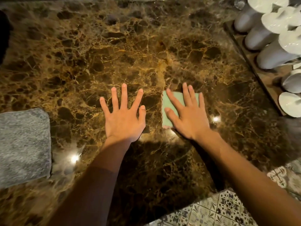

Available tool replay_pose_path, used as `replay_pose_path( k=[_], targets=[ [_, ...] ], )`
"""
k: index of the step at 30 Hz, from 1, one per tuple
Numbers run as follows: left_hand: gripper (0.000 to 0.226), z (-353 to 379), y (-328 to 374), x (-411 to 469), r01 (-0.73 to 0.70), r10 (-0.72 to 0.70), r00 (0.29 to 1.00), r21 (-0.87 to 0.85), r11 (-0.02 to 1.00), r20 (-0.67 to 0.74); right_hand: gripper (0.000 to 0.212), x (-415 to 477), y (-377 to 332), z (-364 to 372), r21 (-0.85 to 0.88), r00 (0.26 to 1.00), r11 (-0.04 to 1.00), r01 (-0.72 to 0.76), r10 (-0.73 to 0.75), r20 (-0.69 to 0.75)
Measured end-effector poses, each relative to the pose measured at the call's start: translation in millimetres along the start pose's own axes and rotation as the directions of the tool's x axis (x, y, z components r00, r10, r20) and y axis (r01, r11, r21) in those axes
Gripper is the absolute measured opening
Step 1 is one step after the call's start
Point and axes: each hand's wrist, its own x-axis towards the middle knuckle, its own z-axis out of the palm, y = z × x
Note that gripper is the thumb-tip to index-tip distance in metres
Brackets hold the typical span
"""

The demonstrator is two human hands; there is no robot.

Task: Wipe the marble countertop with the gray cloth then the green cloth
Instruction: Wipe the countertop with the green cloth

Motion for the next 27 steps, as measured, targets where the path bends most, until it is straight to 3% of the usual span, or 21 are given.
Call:
replay_pose_path(
  k=[7, 11, 27],
  targets=[
    [0.058, -1, 0, -1, -0.006, 0.006, 1.0, 0.005, 1.0, 0.01, 0.062, -174, -22, 35, 0.036, 0.996, 0.999, 0.031, -0.034, 0.088],
    [0.058, -1, -2, -1, -0.008, 0.008, 1.0, 0.013, 1.0, 0.015, 0.062, -189, -19, 41, 0.06, 0.998, 0.998, 0.017, -0.02, 0.057],
    [0.057, 2, 0, 1, 0.006, -0.006, 1.0, 0.023, 1.0, -0.002, 0.07, 124, 59, -39, 0.053, 0.983, 0.981, -0.184, 0.185, -0.012]
  ],
)
